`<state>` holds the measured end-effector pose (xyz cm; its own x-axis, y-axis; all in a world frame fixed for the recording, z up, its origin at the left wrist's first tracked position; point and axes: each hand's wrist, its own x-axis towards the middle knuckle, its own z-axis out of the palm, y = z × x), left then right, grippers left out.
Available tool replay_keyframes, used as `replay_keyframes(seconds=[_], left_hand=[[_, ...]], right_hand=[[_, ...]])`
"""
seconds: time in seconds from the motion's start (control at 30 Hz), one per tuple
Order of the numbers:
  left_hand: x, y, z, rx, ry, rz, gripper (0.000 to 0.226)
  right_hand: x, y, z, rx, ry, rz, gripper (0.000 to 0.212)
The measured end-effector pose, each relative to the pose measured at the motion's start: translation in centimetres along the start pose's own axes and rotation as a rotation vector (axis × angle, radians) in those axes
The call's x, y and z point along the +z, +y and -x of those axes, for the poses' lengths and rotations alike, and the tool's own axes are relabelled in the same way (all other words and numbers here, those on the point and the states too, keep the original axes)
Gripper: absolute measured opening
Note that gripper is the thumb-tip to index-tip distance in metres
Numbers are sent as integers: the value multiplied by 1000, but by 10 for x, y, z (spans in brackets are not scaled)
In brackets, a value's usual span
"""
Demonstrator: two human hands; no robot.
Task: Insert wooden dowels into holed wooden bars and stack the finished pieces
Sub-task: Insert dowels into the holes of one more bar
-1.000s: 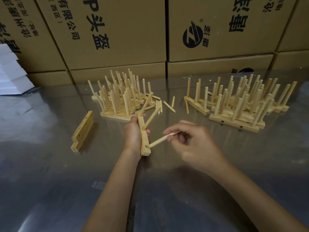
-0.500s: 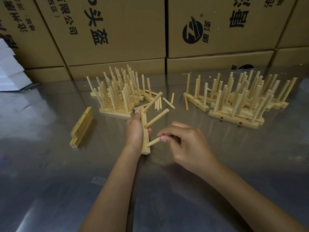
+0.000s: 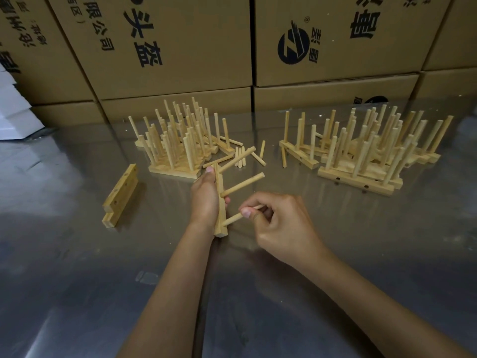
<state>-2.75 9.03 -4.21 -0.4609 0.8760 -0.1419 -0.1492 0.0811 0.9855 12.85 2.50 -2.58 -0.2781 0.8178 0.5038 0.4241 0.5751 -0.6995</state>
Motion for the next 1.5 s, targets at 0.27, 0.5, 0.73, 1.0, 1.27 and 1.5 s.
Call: replay_keyframes(seconds=[0.27,0.5,0.73,1.0,1.27,1.5], left_hand=[[2,0,-2,12,32,-13,31],[4,-1,-2,44,87,-10,43],[8,-2,6,101,137,31,45],[4,4,6,29,216,207,46],[-10,13,10,-15,285,156,31],[-45,21,13,37,558,122,57]], right_hand=[[5,9,1,122,12,-110,14],[-4,11,-8,387,-97,-435,15],[-8,7,-12,469,-152,-682,10],[26,15,0,407,-135,-341,17],[22,45,-10,309,29,32,5],[62,30,-53,307,-84,178,7]])
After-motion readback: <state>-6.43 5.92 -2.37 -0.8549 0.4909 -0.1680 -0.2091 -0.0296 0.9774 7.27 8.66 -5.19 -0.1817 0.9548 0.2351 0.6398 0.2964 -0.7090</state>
